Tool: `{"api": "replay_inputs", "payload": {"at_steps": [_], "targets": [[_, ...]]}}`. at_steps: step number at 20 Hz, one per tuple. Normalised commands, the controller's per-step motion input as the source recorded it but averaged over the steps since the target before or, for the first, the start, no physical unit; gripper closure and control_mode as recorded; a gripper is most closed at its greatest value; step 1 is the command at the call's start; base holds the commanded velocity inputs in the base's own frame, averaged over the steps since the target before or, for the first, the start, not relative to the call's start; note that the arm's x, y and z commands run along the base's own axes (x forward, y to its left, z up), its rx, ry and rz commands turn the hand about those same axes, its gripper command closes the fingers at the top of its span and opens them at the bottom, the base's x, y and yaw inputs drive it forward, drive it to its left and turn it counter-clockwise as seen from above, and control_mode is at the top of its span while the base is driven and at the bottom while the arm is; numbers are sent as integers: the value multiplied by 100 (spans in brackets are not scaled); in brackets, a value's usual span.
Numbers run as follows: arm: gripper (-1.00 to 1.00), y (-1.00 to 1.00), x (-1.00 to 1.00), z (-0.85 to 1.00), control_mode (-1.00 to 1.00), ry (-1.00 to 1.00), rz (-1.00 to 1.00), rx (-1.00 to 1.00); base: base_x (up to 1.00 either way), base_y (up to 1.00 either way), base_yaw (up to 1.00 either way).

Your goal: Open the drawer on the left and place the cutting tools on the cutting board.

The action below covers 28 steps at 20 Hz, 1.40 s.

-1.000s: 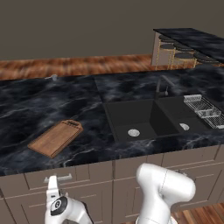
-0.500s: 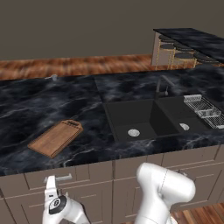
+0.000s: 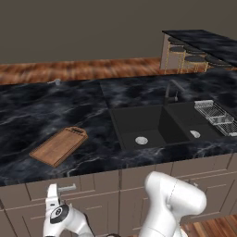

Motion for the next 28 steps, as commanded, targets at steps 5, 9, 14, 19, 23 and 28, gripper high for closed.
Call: {"api": "replay_inputs", "payload": {"at_steps": [5, 9, 14, 19, 23, 28], "targets": [[100, 0, 17, -11, -100, -7, 0, 0, 0, 0, 0], [100, 0, 0, 0, -100, 0, 0, 0, 0, 0, 0], [100, 0, -4, -2, -100, 1, 0, 0, 0, 0, 0], [100, 0, -51, -12, -100, 1, 0, 0, 0, 0, 0], [100, -9, -95, -17, -100, 0, 2, 0, 0, 0, 0], [100, -19, -100, -20, -100, -1, 5, 0, 0, 0, 0]]}}
